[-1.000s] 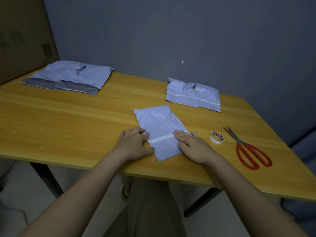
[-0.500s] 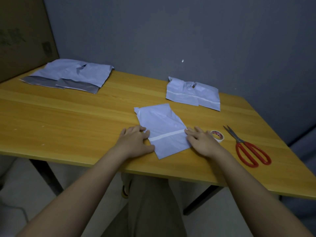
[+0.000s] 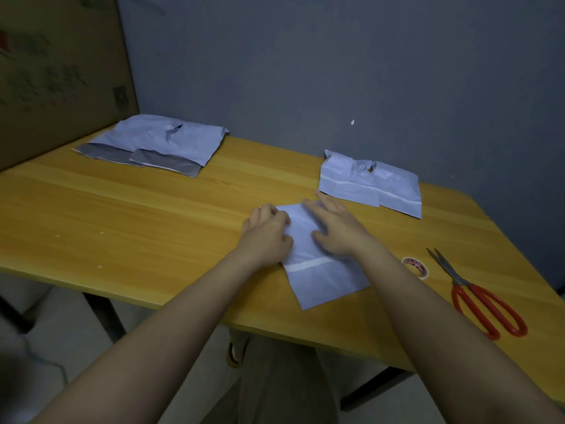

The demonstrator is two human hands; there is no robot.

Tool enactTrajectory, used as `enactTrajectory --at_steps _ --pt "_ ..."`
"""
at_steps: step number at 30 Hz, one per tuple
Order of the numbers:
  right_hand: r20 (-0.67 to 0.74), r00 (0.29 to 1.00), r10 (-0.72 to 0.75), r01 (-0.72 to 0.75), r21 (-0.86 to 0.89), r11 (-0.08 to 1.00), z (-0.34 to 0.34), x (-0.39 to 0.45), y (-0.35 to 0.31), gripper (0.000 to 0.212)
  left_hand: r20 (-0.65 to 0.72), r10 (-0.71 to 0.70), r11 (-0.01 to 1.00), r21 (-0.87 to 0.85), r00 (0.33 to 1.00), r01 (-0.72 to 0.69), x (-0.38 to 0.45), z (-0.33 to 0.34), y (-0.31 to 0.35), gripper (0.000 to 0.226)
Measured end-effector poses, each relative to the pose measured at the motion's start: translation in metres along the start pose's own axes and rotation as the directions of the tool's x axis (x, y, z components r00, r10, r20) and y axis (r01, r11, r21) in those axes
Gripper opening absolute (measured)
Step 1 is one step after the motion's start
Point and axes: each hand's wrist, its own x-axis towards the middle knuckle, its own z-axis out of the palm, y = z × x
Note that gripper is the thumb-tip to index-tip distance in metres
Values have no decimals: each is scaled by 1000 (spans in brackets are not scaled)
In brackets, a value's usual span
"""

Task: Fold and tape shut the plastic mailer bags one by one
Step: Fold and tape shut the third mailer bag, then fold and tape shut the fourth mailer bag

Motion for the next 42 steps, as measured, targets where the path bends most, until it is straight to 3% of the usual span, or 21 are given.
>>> enactTrajectory --at_steps 4,8,13,22,28,31,33,36,42 --pt "59 997 -48 53 -101 993 7 40 -4 63 3 -3 993 116 1000 2 31 8 -5 34" --pt "-57 998 2 -1 10 1000 17 80 4 53 17 3 979 204 1000 -6 73 4 -16 36" --pt "-147 988 39 -46 -41 998 23 140 17 50 68 -8 966 257 998 -10 137 -2 -36 37" --pt "-179 981 71 -79 -39 996 21 257 68 54 155 -1 965 261 988 -40 269 -3 -65 35" --pt "-271 956 110 -143 -107 984 24 299 98 38 193 7 960 273 981 -60 325 13 -65 40" --pt "-344 927 148 -176 -54 983 25 303 93 31 157 18 964 258 987 -59 331 12 -69 47" --pt "-396 910 126 -119 42 992 23 299 78 30 112 32 975 216 993 -56 324 0 -78 49" --pt "-451 892 -34 106 136 985 22 288 39 27 13 36 978 203 999 -38 298 -24 -106 45" --pt "-236 947 -216 240 80 967 29 288 -67 31 -162 -146 960 214 976 179 223 -79 -174 42"
